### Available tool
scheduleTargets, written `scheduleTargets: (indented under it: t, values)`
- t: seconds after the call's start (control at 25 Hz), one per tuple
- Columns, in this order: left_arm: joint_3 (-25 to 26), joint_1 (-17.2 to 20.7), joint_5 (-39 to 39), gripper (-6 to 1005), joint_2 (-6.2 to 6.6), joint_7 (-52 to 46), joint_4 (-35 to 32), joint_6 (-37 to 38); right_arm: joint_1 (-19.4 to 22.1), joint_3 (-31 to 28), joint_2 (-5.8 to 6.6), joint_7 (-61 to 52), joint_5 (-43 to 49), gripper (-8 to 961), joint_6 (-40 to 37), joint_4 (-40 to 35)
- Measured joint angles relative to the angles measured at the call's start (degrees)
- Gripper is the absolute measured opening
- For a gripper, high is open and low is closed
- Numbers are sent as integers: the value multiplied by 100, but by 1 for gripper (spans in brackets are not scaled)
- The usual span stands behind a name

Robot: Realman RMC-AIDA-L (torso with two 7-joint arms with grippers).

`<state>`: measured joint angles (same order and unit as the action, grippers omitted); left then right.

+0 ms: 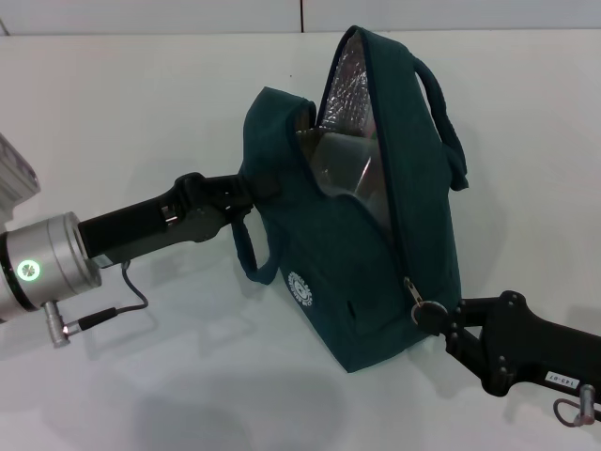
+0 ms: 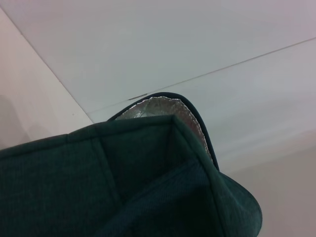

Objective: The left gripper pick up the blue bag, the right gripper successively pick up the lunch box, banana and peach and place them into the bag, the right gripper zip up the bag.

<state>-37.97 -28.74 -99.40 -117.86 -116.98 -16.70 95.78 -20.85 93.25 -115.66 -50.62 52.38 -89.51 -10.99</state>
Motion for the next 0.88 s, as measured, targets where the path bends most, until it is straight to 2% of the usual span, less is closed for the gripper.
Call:
scheduleTargets:
  t: [0.32,0.88]
  values:
    - [0,0,0,54,-1,0,0,-6,46,-3,10,81,-124,17,-72,-7]
    - [88,20,0,86,0,124,-4,-47,154,-372,32,227,-418,16,-451,13]
